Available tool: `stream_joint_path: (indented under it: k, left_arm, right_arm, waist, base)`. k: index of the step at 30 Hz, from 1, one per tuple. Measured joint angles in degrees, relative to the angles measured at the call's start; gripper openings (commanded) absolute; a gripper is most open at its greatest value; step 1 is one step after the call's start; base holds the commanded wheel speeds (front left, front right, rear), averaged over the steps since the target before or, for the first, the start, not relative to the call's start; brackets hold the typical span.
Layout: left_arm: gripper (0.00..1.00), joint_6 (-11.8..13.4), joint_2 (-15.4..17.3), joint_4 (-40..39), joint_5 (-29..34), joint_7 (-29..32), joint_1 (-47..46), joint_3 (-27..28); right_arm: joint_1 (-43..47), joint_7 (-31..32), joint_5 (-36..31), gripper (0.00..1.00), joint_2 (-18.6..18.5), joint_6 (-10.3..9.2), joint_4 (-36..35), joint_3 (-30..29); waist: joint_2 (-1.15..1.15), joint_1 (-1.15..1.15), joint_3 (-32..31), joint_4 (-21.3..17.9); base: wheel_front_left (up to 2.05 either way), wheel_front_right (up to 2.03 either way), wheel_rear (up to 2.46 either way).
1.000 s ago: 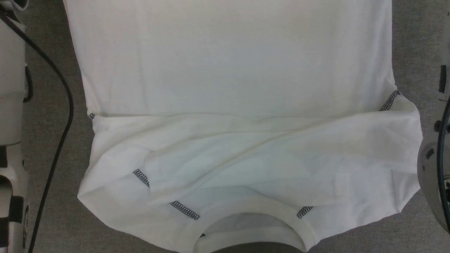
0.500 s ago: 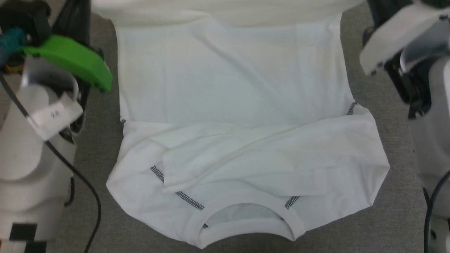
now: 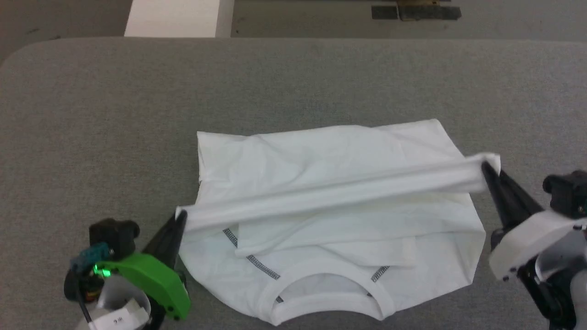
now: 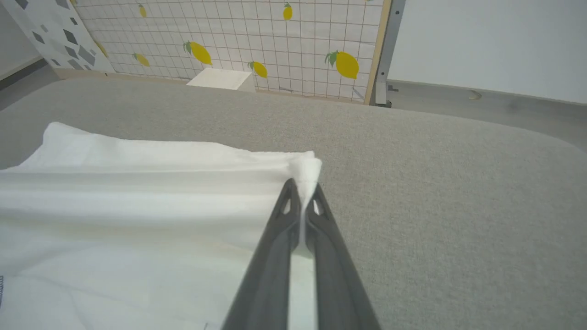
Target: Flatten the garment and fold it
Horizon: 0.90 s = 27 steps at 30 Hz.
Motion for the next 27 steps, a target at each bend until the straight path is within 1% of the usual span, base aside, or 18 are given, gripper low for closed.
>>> stream_joint_path:
  k: [4, 9, 12, 13, 16, 17, 18, 21, 25, 27]
  left_arm:
    - [0.0, 0.1, -0.1, -0.2, -1.7, 1.0, 5.6, -1.2]
    - [0.0, -0.1, -0.8, 1.1, -2.1, 1.2, 8.8, -2.9]
    - [0.0, -0.4, -1.0, 3.1, -2.1, 1.1, 9.7, -3.8]
    - [0.0, -0.7, -0.9, 5.3, -1.6, 1.1, 9.7, -4.7]
    - [0.0, -0.8, -1.6, 7.3, -1.5, 0.5, 9.7, -5.4]
    - [0.44, -0.8, -1.8, 7.8, -1.5, 0.4, 9.7, -5.5]
    - [1.0, -0.9, -2.2, 8.5, -1.5, 0.4, 9.7, -5.7]
    - [1.0, -0.8, -2.9, 9.4, -1.8, -0.7, 9.7, -5.7]
    - [1.0, -0.7, -3.9, 8.8, -2.1, -3.4, 9.8, -4.6]
    - [1.0, 0.6, -4.0, 7.9, -1.9, -5.8, 9.8, -3.3]
  right_arm:
    - [7.2, 1.7, -0.8, 0.0, 1.7, 0.01, -0.9, -1.8]
    - [12.8, 3.8, -2.7, 0.0, 4.0, 0.01, -0.6, -4.1]
    - [14.7, 5.4, -3.2, 0.0, 5.7, 0.0, 0.7, -4.8]
    - [15.9, 6.9, -4.2, 0.0, 6.9, 0.0, 3.1, -5.1]
    - [16.4, 7.7, -5.1, 0.0, 8.3, 0.0, 5.5, -5.8]
    - [16.4, 7.7, -5.1, 0.21, 8.7, 0.0, 6.1, -5.9]
    - [16.4, 8.0, -5.1, 1.0, 8.9, 0.01, 6.7, -5.7]
    - [16.5, 9.3, -4.5, 1.0, 9.8, 0.0, 7.1, -6.0]
    - [17.1, 10.7, -2.5, 1.0, 10.4, -0.02, 5.3, -6.5]
    - [17.4, 11.5, -1.8, 1.0, 10.8, -0.01, 3.4, -7.9]
  waist:
    - [0.0, 0.0, -2.2, 1.2]
    - [0.0, 0.0, -3.9, 2.4]
    - [0.0, 0.0, -4.4, 2.7]
    - [0.0, 0.0, -4.6, 2.7]
    - [0.0, 0.0, -4.6, 2.5]
    - [0.0, 0.0, -4.7, 2.5]
    - [0.0, 0.0, -4.8, 2.4]
    - [0.0, 0.0, -5.2, 2.4]
    - [0.0, 0.0, -6.2, 2.5]
    - [0.0, 0.0, -6.7, 2.6]
  base:
    - [0.0, 0.0, 0.0]
    - [0.0, 0.0, 0.0]
    - [0.0, 0.0, 0.0]
    - [0.0, 0.0, 0.0]
    - [0.0, 0.0, 0.0]
    - [0.0, 0.0, 0.0]
    - [0.0, 0.0, 0.0]
    - [0.0, 0.0, 0.0]
    - [0.0, 0.0, 0.0]
    - [0.0, 0.0, 0.0]
